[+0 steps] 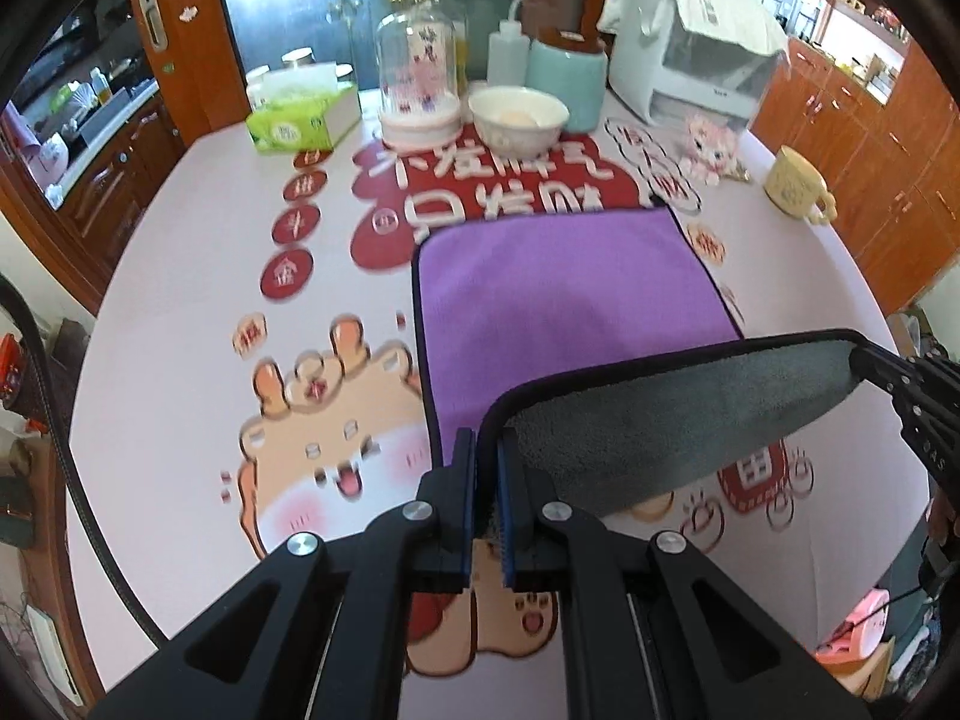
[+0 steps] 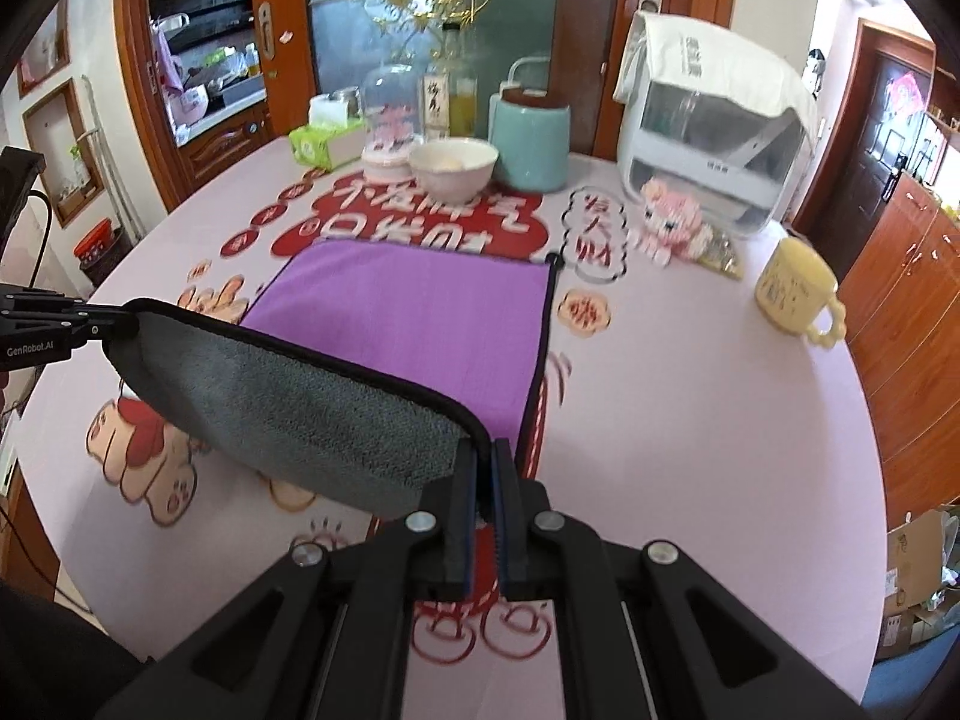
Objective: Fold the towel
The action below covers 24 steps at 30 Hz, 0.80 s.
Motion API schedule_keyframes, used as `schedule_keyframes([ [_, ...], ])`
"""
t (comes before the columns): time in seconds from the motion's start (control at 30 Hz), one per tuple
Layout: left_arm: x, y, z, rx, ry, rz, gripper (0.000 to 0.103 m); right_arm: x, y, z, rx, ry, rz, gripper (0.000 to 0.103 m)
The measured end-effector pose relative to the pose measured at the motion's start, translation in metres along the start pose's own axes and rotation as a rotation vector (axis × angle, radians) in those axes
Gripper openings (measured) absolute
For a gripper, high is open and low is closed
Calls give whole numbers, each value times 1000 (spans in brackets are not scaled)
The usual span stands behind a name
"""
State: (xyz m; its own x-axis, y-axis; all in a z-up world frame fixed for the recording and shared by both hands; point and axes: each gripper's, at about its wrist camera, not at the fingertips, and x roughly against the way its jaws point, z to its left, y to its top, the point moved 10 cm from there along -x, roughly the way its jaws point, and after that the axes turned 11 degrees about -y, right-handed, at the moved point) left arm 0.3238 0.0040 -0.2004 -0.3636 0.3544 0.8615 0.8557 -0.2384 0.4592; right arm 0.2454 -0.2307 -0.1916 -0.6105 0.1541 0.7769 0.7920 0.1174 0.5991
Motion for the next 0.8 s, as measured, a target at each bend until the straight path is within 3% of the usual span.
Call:
schedule_keyframes([
  [0.43,-17,85,10,26,4,-90,5,-26,68,-18,-19,-46,-70,4],
  [0.8,-66,117,38,56,36,-74,5,-84,119,-21,-41,-44,-88,4],
])
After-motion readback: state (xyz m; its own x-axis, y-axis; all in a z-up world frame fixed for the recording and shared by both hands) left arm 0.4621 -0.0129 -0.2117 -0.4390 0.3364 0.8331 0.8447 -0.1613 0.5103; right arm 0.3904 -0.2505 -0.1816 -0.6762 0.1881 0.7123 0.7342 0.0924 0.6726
